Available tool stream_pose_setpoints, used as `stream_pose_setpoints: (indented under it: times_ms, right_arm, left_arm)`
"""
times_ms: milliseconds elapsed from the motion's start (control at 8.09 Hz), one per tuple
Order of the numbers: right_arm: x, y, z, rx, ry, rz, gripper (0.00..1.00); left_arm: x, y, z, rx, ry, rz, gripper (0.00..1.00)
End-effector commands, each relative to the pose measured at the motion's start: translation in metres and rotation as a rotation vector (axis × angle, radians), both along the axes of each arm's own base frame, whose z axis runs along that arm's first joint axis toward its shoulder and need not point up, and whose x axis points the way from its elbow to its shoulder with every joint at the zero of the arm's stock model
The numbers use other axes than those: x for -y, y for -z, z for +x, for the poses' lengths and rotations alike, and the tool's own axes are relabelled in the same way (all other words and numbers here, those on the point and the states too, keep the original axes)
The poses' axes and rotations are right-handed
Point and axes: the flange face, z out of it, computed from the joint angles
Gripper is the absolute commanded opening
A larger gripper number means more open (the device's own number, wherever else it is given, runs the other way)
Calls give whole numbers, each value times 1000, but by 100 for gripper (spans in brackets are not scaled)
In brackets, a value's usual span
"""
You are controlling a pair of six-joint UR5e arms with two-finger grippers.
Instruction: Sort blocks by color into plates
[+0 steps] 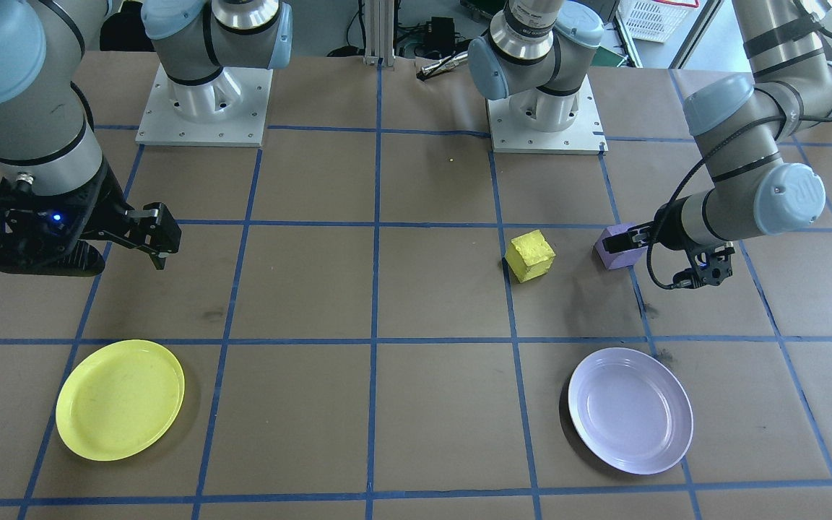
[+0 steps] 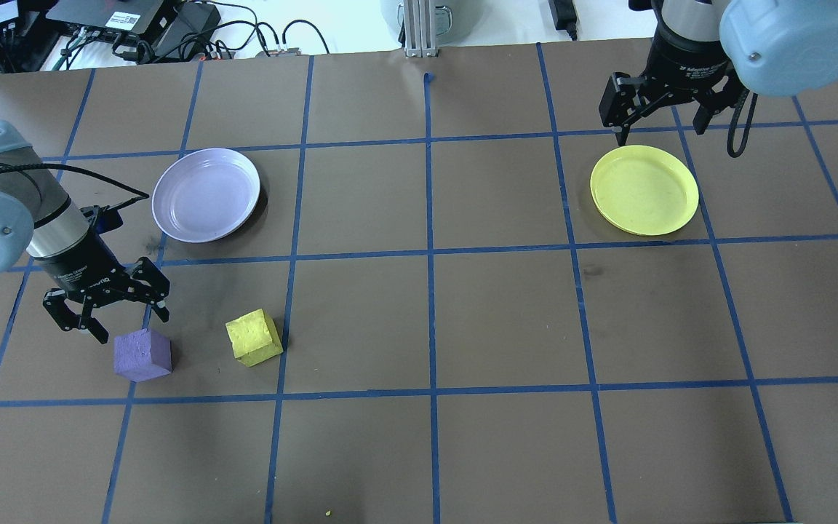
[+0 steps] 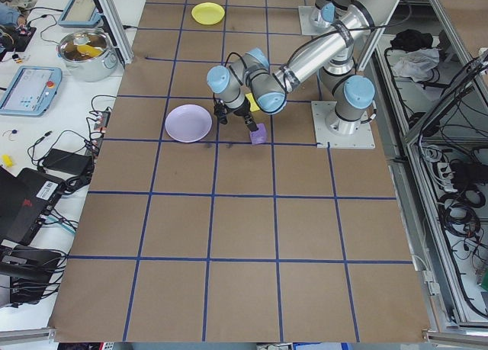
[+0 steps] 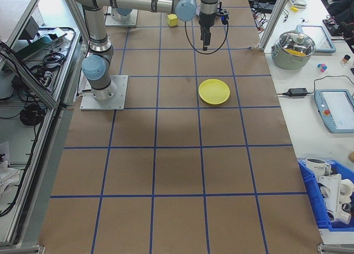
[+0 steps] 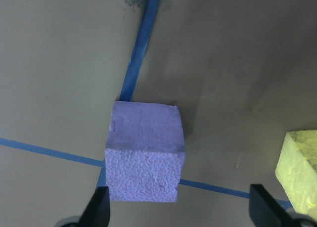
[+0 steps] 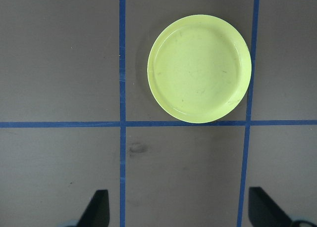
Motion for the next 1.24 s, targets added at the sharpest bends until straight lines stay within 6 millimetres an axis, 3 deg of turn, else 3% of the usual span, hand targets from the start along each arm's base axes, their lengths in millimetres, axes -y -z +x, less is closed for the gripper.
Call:
stream_pose_setpoints:
  times_ms: [0, 1113]
  right_arm:
    - [0, 2, 0, 2, 1, 3, 100]
    - [0, 1, 7, 72, 3, -3, 100]
  left_arm:
    - [-5, 16, 22, 5, 22, 27, 99]
    - [-3, 42, 24, -21, 15, 77, 98]
